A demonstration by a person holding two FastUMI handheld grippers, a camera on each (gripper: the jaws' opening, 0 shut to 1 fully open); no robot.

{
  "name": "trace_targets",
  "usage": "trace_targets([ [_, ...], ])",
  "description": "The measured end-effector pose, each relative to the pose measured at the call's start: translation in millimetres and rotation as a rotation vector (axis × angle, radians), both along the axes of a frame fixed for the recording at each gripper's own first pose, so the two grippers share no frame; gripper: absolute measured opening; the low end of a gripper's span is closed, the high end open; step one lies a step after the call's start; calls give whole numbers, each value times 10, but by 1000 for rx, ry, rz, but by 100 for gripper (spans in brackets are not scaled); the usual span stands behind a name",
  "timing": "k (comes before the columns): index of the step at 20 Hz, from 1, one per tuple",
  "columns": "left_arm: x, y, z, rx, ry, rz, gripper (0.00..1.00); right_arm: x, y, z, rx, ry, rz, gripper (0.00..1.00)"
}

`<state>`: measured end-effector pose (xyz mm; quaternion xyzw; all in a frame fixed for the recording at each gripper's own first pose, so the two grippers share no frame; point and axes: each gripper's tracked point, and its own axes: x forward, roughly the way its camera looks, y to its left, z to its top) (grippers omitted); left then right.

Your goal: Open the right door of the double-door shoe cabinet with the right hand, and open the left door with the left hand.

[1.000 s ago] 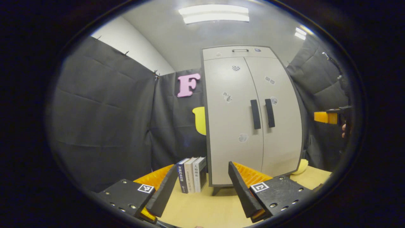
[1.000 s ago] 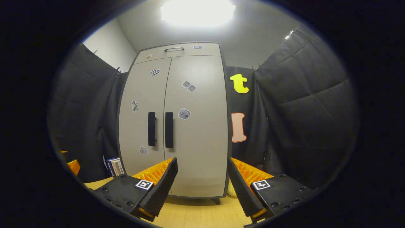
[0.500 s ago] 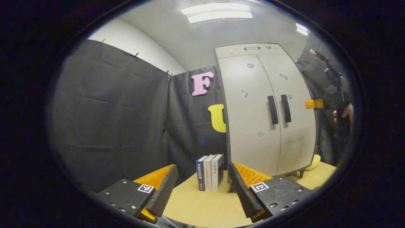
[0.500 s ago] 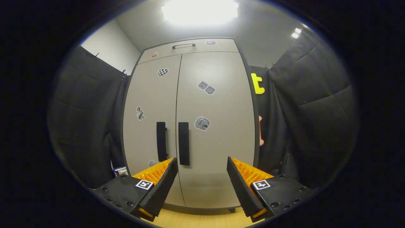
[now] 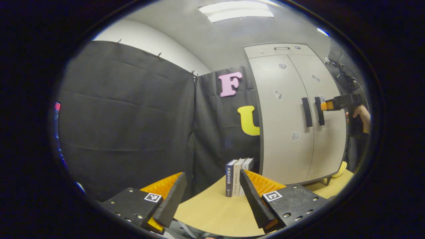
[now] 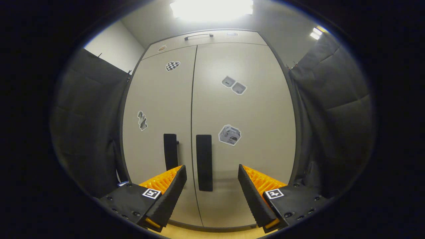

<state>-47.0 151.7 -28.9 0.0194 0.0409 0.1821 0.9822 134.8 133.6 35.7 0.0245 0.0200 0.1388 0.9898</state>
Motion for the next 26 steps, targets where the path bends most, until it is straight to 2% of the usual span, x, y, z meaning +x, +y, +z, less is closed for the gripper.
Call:
trace_targets([
  [3,-5,63,-31,12,9,29,94,192,97,-88,-12,26,-4,98],
  [4,-14,98,-51,16,11,41,94,255,120,-96,-20,31,-7,94],
  [7,-122,252,-39,17,20,71,94,400,226,-167,-36,59,4,78],
  [9,-181,288,-10,19,16,83,94,482,269,-202,-44,86,5,61],
  [11,-180,317,14,22,8,94,94,537,278,-227,-47,110,-12,59],
  [13,-174,319,21,17,2,98,94,555,287,-231,-50,121,-13,38],
  [14,-174,318,5,14,2,97,94,558,289,-240,-61,133,-12,35],
  [16,-162,295,-5,14,6,90,94,574,284,-257,-63,158,-8,35],
  [17,-156,290,7,17,5,88,94,568,281,-264,-66,175,0,31],
  [19,-135,269,40,18,-2,79,94,521,268,-251,-55,188,14,13],
  [21,-113,232,58,19,-8,67,94,539,274,-272,-54,194,41,11],
  [22,-108,218,67,19,-11,59,94,522,273,-268,-53,202,53,14],
  [26,-66,114,93,12,-21,20,94,344,246,-248,-50,209,94,13],
])
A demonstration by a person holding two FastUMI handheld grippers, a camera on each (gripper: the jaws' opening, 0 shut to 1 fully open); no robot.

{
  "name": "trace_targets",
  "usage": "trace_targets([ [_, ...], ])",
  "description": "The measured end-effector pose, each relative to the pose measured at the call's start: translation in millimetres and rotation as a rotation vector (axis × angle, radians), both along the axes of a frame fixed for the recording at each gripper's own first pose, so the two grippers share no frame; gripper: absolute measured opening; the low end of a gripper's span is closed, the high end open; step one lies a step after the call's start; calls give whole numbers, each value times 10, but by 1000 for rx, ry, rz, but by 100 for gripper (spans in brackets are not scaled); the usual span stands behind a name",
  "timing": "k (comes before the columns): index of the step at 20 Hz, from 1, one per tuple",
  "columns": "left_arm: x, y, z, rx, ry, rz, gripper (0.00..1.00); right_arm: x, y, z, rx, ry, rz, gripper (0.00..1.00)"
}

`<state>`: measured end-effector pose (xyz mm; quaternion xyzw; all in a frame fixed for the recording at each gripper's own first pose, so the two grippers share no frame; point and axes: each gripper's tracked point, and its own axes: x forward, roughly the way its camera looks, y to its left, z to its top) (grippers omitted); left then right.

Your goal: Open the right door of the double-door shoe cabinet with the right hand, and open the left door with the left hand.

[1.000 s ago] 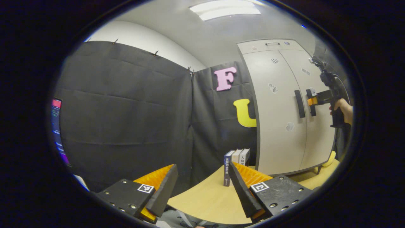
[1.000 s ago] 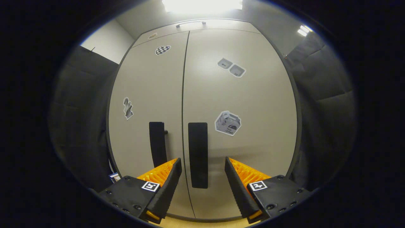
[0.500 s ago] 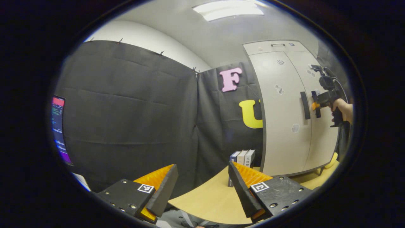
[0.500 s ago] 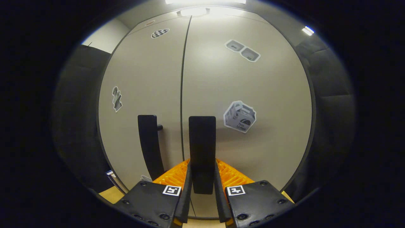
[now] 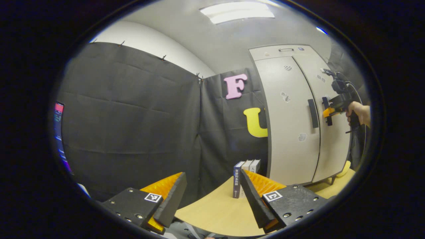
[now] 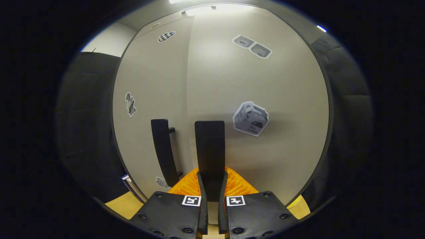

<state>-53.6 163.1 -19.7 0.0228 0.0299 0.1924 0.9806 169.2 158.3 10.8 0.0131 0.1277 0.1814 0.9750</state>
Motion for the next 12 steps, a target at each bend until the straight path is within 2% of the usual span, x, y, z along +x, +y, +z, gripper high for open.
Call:
trace_targets([
  [12,203,-489,150,9,-27,-134,94,-529,-310,60,41,20,92,13],
])
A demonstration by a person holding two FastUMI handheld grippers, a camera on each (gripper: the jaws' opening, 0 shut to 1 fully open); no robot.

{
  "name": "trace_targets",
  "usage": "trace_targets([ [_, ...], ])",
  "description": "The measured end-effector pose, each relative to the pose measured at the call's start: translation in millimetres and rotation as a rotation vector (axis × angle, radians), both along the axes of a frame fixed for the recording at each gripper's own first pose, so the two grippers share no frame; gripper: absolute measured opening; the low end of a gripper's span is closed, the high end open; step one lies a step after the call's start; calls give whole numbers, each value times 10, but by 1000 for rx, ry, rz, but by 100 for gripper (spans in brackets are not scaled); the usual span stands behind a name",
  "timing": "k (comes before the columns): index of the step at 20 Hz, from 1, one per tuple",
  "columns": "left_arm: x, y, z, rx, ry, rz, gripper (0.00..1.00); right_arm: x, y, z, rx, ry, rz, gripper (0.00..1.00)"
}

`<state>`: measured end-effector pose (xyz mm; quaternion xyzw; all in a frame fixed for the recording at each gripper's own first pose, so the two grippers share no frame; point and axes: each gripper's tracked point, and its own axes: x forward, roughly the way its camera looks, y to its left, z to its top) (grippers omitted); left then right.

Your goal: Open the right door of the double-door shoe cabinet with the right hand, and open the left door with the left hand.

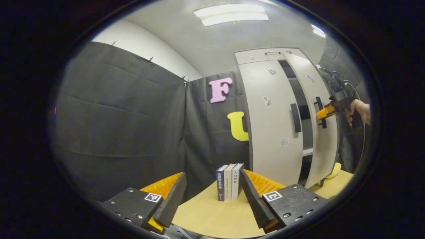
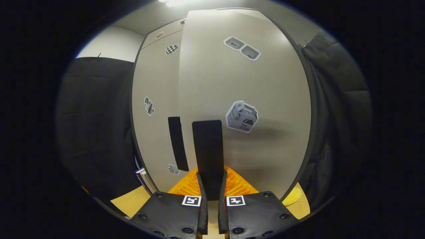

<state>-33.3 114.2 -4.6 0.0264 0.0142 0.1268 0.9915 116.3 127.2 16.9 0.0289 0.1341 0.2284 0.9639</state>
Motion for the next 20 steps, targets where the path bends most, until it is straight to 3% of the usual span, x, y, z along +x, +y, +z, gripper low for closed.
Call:
trace_targets([
  [9,191,-415,28,7,-3,-82,94,-290,-294,30,41,29,72,13],
  [20,444,-1095,19,-2,-7,-209,94,-340,-504,25,58,41,113,13],
])
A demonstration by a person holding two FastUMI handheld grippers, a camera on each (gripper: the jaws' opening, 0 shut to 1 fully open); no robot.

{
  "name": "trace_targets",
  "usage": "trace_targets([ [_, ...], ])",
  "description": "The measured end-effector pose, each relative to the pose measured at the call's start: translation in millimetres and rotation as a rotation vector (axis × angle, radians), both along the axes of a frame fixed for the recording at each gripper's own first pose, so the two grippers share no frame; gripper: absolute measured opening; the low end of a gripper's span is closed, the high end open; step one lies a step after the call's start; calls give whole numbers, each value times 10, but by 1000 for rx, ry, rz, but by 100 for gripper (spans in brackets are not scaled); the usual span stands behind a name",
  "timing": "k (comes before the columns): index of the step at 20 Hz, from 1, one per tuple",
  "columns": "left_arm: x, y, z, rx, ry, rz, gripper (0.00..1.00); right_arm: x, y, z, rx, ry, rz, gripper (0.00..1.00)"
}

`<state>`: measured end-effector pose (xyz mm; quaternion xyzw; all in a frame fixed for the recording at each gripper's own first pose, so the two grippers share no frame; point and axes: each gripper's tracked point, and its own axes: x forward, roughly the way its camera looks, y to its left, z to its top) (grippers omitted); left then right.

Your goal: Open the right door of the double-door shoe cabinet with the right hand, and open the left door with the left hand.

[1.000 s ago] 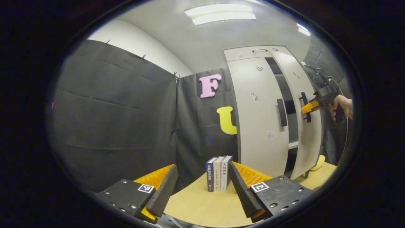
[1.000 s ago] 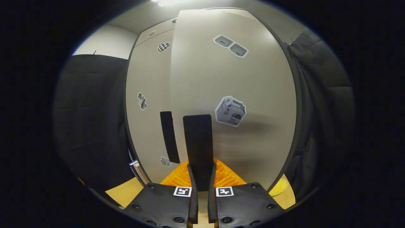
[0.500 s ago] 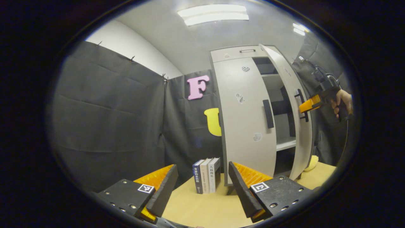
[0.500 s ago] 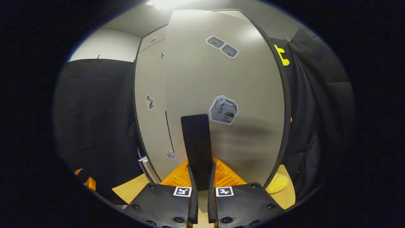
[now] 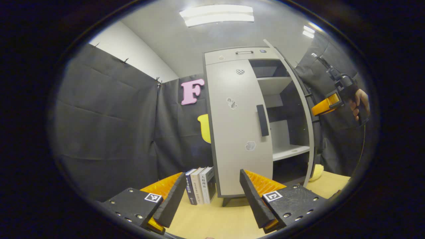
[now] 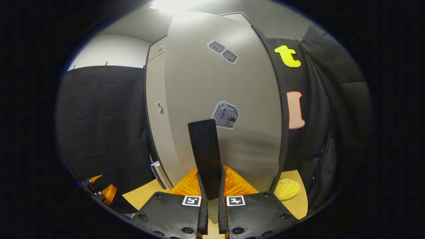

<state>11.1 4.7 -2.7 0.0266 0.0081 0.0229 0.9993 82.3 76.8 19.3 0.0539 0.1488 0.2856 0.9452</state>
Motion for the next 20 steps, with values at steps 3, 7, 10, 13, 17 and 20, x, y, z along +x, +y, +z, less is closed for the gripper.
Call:
trace_targets([
  [3,47,-207,-6,-6,1,-35,94,-2,-69,3,-6,0,-9,11],
  [7,79,-433,-14,-7,1,-71,94,-8,-151,7,-26,-11,-18,13],
  [10,82,-575,-18,-10,3,-88,94,3,-198,15,-32,-18,-37,10],
  [13,83,-675,-42,-19,6,-95,94,42,-284,11,-57,-26,-74,10],
  [17,52,-843,-29,-30,5,-108,94,92,-508,3,-121,-54,-149,12],
  [20,25,-970,-41,-30,8,-118,94,131,-678,19,-150,-75,-220,14],
])
